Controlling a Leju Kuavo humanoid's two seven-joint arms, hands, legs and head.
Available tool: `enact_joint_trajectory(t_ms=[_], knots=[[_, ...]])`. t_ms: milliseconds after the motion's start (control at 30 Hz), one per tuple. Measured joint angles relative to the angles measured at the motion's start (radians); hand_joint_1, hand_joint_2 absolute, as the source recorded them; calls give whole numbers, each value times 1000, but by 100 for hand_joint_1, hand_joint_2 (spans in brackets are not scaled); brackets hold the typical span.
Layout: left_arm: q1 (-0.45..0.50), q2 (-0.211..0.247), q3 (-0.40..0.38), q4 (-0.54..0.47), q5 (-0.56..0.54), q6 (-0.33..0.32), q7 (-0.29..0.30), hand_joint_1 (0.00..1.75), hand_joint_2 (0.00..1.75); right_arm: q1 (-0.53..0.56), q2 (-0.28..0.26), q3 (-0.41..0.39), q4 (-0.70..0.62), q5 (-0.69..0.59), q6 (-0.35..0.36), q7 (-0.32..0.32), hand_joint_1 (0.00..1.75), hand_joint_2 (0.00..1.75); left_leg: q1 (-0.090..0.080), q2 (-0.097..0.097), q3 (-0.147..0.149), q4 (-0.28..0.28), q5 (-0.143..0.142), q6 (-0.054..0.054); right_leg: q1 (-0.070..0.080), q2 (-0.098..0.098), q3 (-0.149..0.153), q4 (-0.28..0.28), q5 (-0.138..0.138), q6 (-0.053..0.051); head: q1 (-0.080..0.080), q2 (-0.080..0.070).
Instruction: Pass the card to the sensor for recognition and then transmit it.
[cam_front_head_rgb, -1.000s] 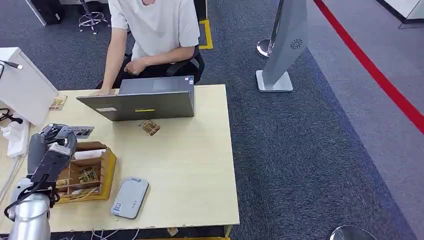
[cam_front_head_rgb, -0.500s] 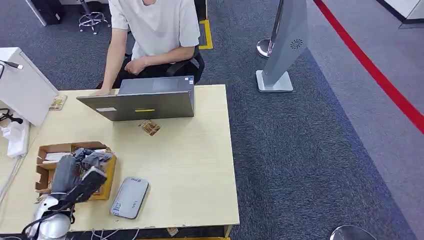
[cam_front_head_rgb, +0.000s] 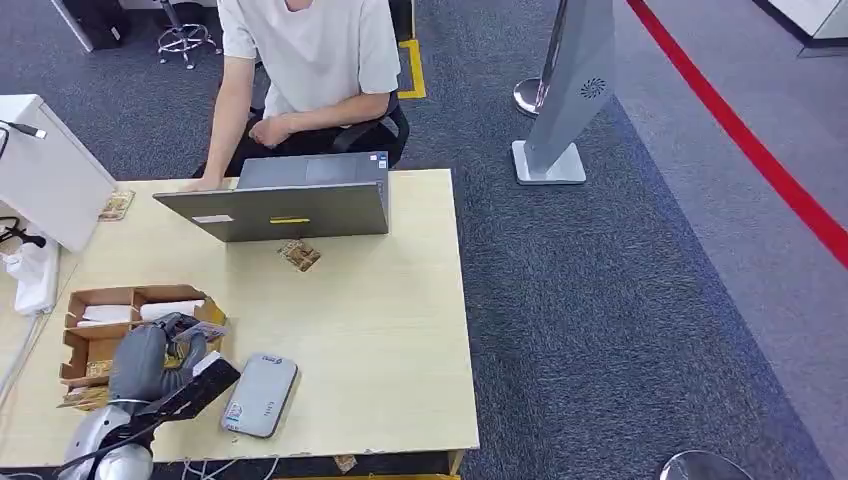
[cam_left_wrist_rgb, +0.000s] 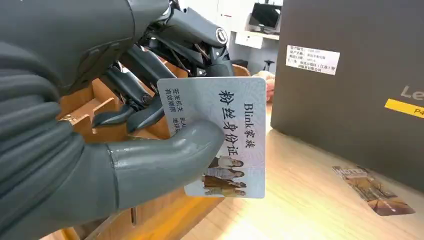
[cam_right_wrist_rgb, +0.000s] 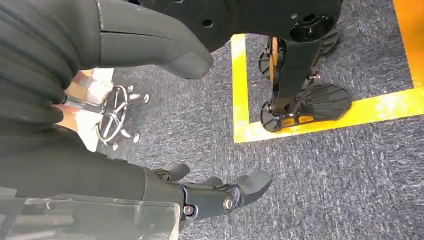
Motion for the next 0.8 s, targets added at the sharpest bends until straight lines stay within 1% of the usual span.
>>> enact_joint_trajectory(t_ms=[300, 400, 533, 667, 733, 800], knots=[[6, 0, 0, 0, -4, 7, 0, 175, 175, 0, 0, -6, 0, 12, -3, 0, 0, 175, 0, 0, 0, 0, 0, 0, 0, 0, 0, 0, 0, 0, 0, 0], [10, 0, -2, 0, -22, 16, 0, 175, 175, 0, 0, -6, 0, 14, -4, 3, 0, 175, 0, 0, 0, 0, 0, 0, 0, 0, 0, 0, 0, 0, 0, 0], [30, -1, -21, -12, -92, 75, -3, 175, 175, 0, 0, -15, 0, 15, -5, 3, 0, 175, 0, 0, 0, 0, 0, 0, 0, 0, 0, 0, 0, 0, 0, 0], [68, -2, -58, -80, -169, 151, 8, 175, 175, 0, 0, -26, 0, 18, -6, 3, 0, 175, 0, 0, 0, 0, 0, 0, 0, 0, 0, 0, 0, 0, 0, 0], [80, -2, -75, -115, -196, 176, 18, 175, 175, 0, 0, -31, 0, 18, -8, 3, 0, 175, 0, 0, 0, 0, 0, 0, 0, 0, 0, 0, 0, 0, 0, 0], [89, -2, -89, -141, -210, 185, 26, 175, 175, 0, 0, -32, 0, 18, -8, 3, 0, 175, 0, 0, 0, 0, 0, 0, 0, 0, 0, 0, 0, 0, 0, 0]])
